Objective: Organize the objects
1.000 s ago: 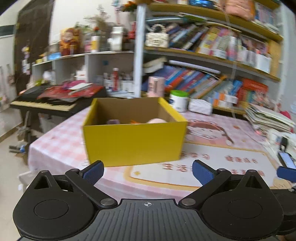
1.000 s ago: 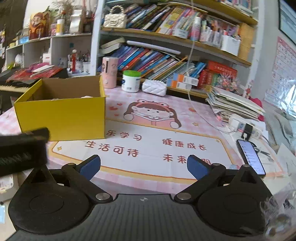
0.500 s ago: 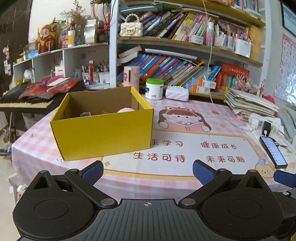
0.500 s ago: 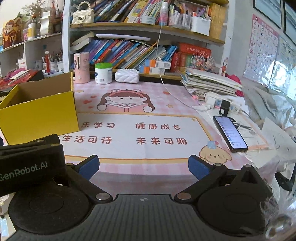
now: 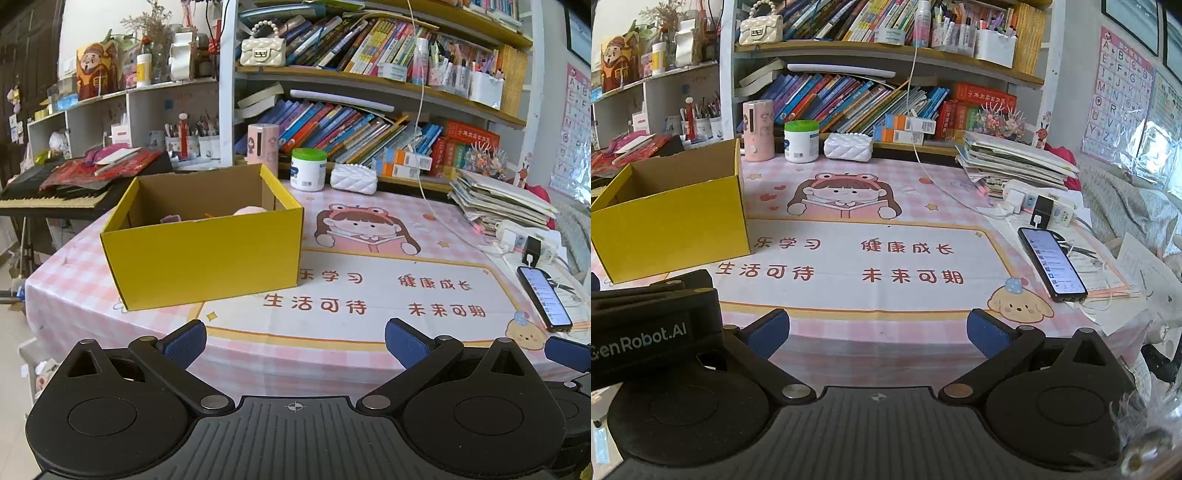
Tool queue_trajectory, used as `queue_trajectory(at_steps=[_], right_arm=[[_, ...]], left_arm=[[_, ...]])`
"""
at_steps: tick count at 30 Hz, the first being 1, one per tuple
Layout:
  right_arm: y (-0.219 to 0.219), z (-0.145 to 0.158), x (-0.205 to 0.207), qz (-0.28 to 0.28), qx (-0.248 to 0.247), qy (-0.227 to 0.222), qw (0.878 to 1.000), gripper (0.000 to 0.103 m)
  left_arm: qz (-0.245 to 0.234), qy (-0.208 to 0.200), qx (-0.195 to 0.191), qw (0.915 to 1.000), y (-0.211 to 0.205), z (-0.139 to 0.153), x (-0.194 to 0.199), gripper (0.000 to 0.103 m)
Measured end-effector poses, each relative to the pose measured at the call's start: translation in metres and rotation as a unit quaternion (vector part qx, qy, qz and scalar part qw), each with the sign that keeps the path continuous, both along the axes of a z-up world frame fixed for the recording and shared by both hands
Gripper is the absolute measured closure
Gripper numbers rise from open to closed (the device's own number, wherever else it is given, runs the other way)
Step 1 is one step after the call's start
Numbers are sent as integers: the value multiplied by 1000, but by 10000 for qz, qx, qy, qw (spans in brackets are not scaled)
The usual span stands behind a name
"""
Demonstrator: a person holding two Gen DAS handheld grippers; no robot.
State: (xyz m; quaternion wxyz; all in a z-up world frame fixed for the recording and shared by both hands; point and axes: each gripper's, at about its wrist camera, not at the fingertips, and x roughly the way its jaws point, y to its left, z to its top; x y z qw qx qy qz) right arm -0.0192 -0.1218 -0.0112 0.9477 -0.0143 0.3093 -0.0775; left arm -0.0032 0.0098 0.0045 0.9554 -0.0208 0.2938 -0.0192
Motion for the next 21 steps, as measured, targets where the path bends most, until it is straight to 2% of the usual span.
queue_trajectory(at_steps=[21], right_arm=[[4, 5, 2, 18, 9, -78, 10000, 0]], left_arm=[[-24, -51, -11, 10000, 5, 4, 3, 0]])
